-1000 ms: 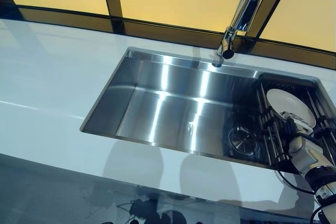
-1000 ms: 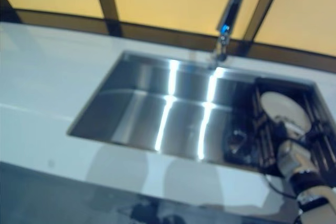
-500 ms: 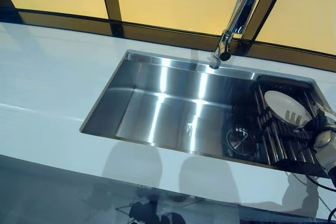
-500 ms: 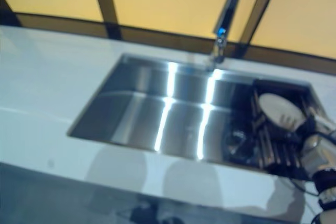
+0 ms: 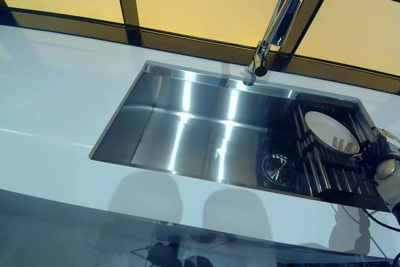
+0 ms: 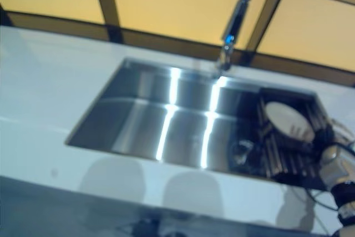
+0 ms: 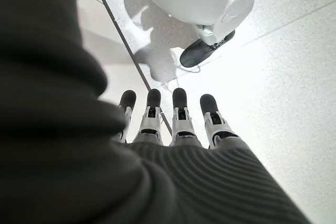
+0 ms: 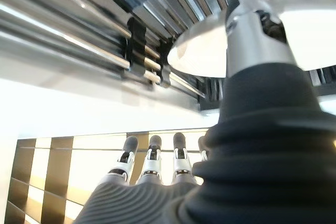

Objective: Take plates into dishwasher

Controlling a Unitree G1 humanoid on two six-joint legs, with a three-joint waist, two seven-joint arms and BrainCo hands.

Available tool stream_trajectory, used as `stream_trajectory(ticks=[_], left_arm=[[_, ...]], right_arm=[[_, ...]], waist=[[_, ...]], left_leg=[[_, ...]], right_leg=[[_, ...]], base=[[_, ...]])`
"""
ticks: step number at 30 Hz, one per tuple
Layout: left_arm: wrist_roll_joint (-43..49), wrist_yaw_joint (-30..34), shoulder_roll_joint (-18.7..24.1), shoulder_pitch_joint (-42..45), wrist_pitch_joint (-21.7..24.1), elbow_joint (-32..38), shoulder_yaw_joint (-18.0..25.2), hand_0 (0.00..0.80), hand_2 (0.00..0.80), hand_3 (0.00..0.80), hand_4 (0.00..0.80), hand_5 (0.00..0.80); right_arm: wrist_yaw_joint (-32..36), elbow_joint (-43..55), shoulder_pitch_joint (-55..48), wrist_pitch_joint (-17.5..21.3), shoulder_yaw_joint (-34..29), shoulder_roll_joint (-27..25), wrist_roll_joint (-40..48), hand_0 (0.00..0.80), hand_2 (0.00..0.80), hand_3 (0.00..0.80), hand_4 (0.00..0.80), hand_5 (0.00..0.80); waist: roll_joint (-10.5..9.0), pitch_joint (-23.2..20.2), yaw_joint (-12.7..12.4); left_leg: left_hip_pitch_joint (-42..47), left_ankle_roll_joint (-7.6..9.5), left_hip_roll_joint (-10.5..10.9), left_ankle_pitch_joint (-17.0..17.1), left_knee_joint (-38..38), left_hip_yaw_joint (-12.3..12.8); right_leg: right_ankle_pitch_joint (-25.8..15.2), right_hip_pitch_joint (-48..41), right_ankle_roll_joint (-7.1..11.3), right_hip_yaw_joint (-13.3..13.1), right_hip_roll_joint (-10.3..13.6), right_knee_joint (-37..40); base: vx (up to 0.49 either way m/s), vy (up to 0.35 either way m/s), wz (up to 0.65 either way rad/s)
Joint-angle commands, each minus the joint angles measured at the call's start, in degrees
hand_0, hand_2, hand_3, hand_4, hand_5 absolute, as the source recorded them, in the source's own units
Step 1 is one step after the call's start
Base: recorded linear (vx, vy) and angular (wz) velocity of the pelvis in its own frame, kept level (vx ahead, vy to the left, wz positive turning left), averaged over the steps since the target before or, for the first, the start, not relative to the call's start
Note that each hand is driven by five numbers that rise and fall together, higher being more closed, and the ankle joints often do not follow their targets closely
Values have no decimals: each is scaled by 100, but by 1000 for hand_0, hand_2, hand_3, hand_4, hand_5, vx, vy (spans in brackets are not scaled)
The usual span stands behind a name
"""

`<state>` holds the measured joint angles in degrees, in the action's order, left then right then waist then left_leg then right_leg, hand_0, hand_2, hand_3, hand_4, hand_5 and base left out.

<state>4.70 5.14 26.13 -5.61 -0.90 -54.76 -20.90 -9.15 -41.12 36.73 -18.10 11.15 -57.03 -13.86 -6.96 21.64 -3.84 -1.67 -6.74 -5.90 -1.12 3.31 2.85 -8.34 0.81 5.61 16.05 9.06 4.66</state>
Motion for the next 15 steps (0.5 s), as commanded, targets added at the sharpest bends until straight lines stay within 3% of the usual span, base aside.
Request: stream_trajectory(ticks=[1, 15], left_arm=[[-86, -34, 96, 85, -11, -3, -68, 0, 0, 0, 0, 0], [-100, -15, 95, -34, -4, 7, -165, 0, 0, 0, 0, 0]], right_arm=[[-79, 188, 181, 88, 221, -391, -29, 0, 0, 0, 0, 0], [70, 110, 758, 152, 718, -242, -47, 0, 0, 0, 0, 0]], waist=[[70, -244, -57], [116, -144, -143]], left_leg=[[-256, 665, 306, 4, -155, 367], [-376, 666, 319, -14, -35, 329]], right_leg=[[768, 172, -88, -274, -472, -796], [785, 221, -117, -213, -452, -830]], base=[[0, 0, 0], [5, -3, 0]])
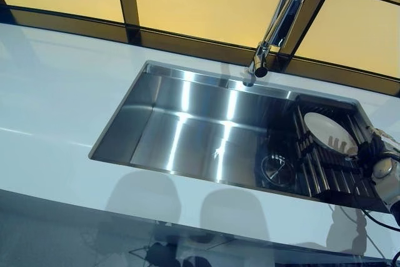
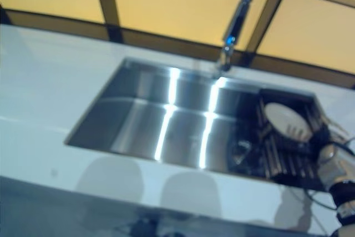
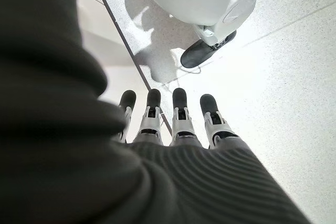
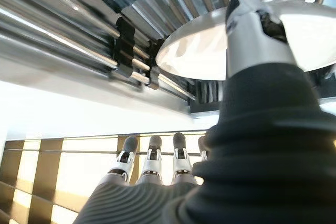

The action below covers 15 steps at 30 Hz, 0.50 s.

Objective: Take plates into dishwasher

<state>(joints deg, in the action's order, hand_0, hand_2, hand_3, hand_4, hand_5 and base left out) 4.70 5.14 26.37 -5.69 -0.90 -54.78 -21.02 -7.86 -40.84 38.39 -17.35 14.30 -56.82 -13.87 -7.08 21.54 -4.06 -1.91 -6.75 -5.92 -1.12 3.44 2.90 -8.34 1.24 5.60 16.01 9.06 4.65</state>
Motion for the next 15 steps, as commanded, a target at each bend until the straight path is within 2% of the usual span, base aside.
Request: stream_trajectory(ticks=[1, 15], left_arm=[[-107, -16, 66, -39, -6, 3, -168, 0, 0, 0, 0, 0], [-180, -14, 44, -39, 20, 38, -230, 0, 0, 0, 0, 0]], right_arm=[[-55, 71, 636, 64, 439, -249, -42, 0, 0, 0, 0, 0], [-102, 79, 748, -46, 530, -244, -61, 0, 0, 0, 0, 0]], waist=[[132, -129, -126], [219, 19, -160]], left_leg=[[-359, 664, 320, -11, -44, 320], [-455, 621, 286, -31, 133, 266]], right_leg=[[787, 181, -123, -203, -454, -829], [901, 194, -224, -126, -452, -948]], base=[[34, -20, 2], [36, -16, 1]])
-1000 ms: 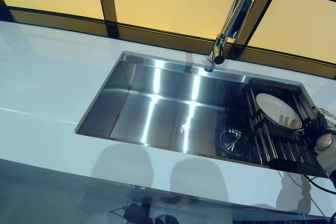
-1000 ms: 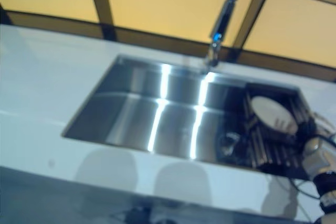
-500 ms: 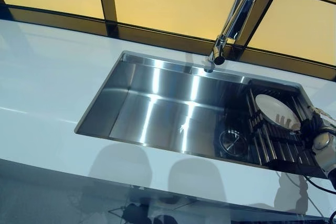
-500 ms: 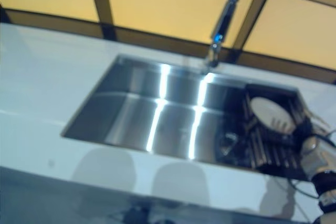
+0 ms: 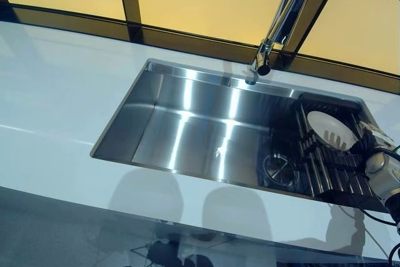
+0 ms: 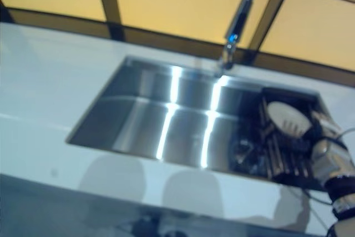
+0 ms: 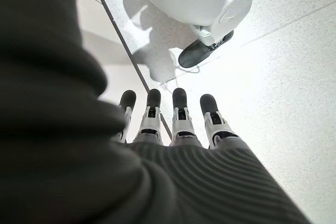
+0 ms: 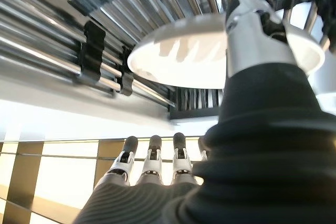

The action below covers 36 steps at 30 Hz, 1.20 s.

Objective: Take plates into dishwasher

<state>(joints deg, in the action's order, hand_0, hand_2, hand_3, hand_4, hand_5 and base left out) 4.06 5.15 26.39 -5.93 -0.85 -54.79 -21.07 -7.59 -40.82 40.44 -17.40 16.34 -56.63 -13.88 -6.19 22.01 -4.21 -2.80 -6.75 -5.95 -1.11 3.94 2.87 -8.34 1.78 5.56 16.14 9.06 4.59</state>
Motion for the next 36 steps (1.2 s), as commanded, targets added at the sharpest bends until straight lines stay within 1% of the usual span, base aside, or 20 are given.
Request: stream_trajectory(ticks=[1, 19, 31, 36], left_arm=[[-117, -13, 40, -14, 29, 39, -222, 0, 0, 0, 0, 0], [-172, 23, 6, -6, 97, 72, -223, 0, 0, 0, 0, 0], [-238, 18, -12, 37, 121, 84, -240, 0, 0, 0, 0, 0], [-247, -2, -35, 67, 137, 70, -247, 0, 0, 0, 0, 0]], right_arm=[[-131, 81, 558, -62, 329, -266, -54, 0, 0, 0, 0, 0], [-155, 130, 472, -129, 277, -282, -151, 0, 0, 0, 0, 0], [-251, 2, 547, -108, 271, -377, -56, 0, 0, 0, 0, 0], [-346, -8, 558, -155, 247, -392, 32, 0, 0, 0, 0, 0]], waist=[[137, -27, -143], [284, 156, -134], [351, 185, -127], [371, 175, -128]], left_leg=[[-402, 618, 291, -9, 87, 256], [-493, 574, 274, 5, 218, 203], [-506, 537, 249, 46, 193, 217], [-503, 525, 246, 58, 187, 217]], right_leg=[[895, 165, -230, -124, -448, -944], [1012, 253, -312, -51, -433, -1122], [1024, 288, -343, -24, -452, -1120], [1051, 298, -361, -2, -455, -1149]], base=[[0, 0, 0], [2, -2, 0], [0, 0, 0], [0, 0, 0]])
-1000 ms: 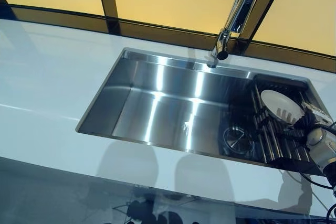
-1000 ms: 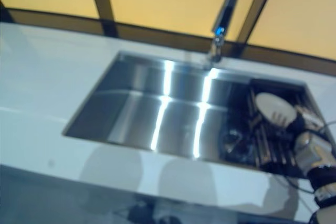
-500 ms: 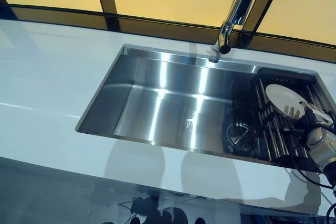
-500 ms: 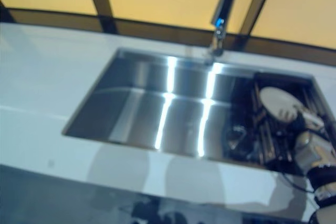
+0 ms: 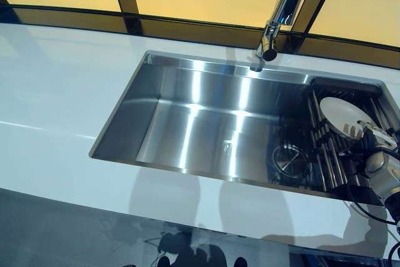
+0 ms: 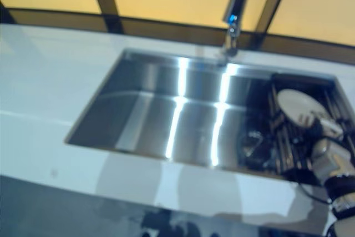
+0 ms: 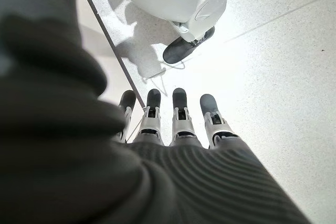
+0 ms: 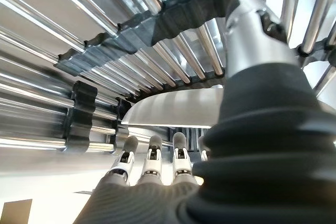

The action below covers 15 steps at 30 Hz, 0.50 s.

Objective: Take plates into dishwasher

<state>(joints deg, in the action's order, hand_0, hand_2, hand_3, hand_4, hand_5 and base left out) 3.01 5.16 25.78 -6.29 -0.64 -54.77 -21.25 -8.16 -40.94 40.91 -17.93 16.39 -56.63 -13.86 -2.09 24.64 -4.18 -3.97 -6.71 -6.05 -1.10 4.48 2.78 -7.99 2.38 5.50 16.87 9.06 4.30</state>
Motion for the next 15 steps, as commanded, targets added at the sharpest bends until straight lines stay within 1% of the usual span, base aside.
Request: stream_trajectory(ticks=[1, 15], left_arm=[[-142, -7, 17, 111, 108, 78, -226, 0, 0, 0, 0, 0], [-204, -13, -28, 232, 121, 91, -225, 0, 0, 0, 0, 0]], right_arm=[[-310, 15, 500, -113, 220, -400, 36, 0, 0, 0, 0, 0], [-411, -145, 591, -193, 147, -553, 63, 0, 0, 0, 0, 0]], waist=[[-32, -88, -130], [43, -123, -127]], left_leg=[[-387, 518, 260, 60, 132, 225], [-357, 453, 215, 112, 122, 253]], right_leg=[[1022, 242, -360, -73, -456, -1129], [1059, 204, -409, -3, -488, -1121]], base=[[0, 0, 0], [0, 0, 0]])
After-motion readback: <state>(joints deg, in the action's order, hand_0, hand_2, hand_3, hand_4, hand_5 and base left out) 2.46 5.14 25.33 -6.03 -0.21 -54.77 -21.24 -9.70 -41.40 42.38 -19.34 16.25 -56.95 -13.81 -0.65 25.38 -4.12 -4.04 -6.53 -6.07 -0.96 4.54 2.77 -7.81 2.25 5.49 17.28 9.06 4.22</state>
